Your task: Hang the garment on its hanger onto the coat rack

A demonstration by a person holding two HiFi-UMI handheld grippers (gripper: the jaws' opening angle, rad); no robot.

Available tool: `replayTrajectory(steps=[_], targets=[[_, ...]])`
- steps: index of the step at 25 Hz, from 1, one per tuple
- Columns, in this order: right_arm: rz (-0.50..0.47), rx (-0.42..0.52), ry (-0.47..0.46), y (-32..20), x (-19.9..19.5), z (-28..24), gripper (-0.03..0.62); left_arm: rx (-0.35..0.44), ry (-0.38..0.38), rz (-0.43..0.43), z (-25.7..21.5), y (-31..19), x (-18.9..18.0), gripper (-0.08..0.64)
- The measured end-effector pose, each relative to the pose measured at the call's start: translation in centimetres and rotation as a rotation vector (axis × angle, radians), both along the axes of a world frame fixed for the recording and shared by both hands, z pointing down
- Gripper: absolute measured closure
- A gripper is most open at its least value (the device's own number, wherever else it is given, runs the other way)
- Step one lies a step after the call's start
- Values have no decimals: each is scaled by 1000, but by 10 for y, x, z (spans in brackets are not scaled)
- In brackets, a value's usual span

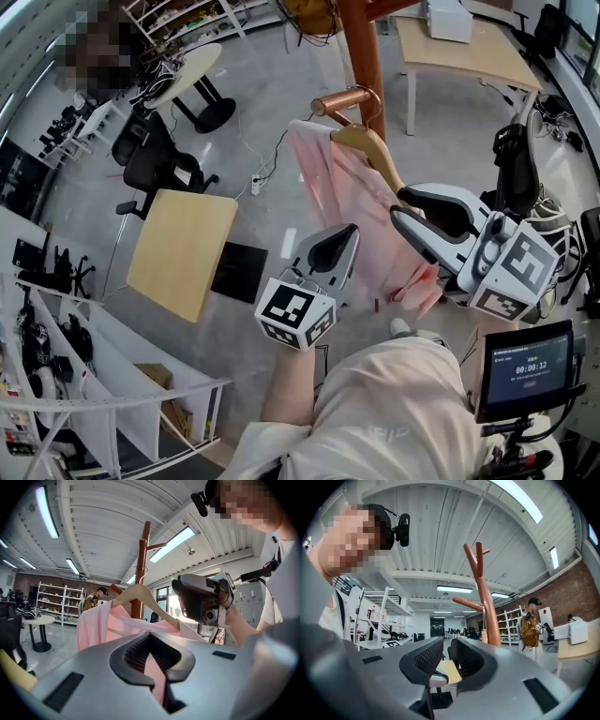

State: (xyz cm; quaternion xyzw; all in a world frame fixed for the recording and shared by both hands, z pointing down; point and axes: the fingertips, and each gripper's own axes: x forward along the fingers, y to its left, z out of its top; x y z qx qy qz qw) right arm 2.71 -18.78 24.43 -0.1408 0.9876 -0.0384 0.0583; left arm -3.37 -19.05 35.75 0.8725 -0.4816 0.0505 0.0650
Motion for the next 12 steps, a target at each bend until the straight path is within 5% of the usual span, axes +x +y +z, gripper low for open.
replayTrajectory(steps=[5,12], targets=[[-136,47,21,35,-36,-16,502,13,11,-109,-7,31,-28,554],[-413,-2,24,89,-123,-6,502,27,20,-399,-12,104,-114,555]])
